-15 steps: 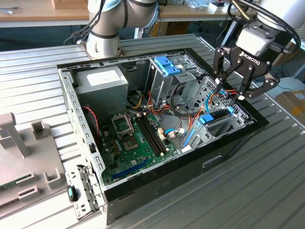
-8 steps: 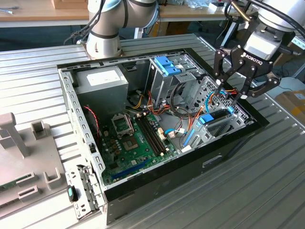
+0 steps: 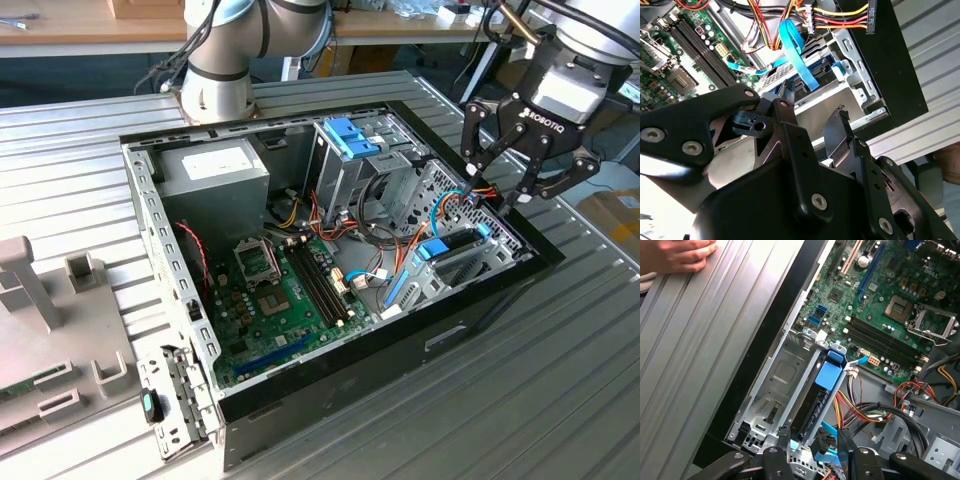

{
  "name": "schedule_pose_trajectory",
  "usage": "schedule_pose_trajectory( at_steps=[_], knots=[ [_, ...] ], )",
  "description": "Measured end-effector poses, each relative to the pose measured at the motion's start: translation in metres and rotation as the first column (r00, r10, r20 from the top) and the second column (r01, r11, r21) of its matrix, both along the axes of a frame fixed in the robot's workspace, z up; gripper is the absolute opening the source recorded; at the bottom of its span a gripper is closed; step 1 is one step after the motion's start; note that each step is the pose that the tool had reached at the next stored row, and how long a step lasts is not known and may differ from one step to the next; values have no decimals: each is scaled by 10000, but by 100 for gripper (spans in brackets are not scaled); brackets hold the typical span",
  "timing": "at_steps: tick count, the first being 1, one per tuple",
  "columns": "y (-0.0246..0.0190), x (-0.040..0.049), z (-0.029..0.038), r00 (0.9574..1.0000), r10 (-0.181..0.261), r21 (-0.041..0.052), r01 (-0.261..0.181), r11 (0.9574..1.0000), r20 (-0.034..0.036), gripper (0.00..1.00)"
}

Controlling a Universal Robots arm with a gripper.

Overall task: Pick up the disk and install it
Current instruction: 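Insert the first disk wire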

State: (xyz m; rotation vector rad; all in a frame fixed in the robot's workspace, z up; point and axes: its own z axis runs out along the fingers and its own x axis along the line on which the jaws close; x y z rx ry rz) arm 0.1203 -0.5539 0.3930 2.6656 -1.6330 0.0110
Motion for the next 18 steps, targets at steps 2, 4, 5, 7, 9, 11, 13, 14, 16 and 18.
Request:
schedule_pose_trajectory(
  at_steps=[2, 4, 5, 7, 9, 11, 13, 14, 16, 18],
  knots=[
    [0, 23, 0, 10000, 67, 0, -67, 10000, -1, 50],
    [1, 80, 0, 9996, 278, -1, -278, 9996, -1, 50],
    [1, 95, 0, 9994, 358, 0, -358, 9994, -1, 50],
    [1, 148, -1, 9983, 582, -1, -582, 9983, -1, 50],
    [2, 192, -1, 9971, 762, 0, -762, 9971, -1, 50],
    [2, 222, -1, 9960, 890, -1, -890, 9960, -1, 50],
    [2, 259, -1, 9945, 1047, -1, -1047, 9945, -1, 50],
    [2, 274, -2, 9939, 1107, 0, -1107, 9939, -1, 50],
    [4, 324, -2, 9913, 1313, 0, -1313, 9913, -1, 50],
    [5, 326, -2, 9911, 1334, 0, -1334, 9911, -1, 50]
  ],
)
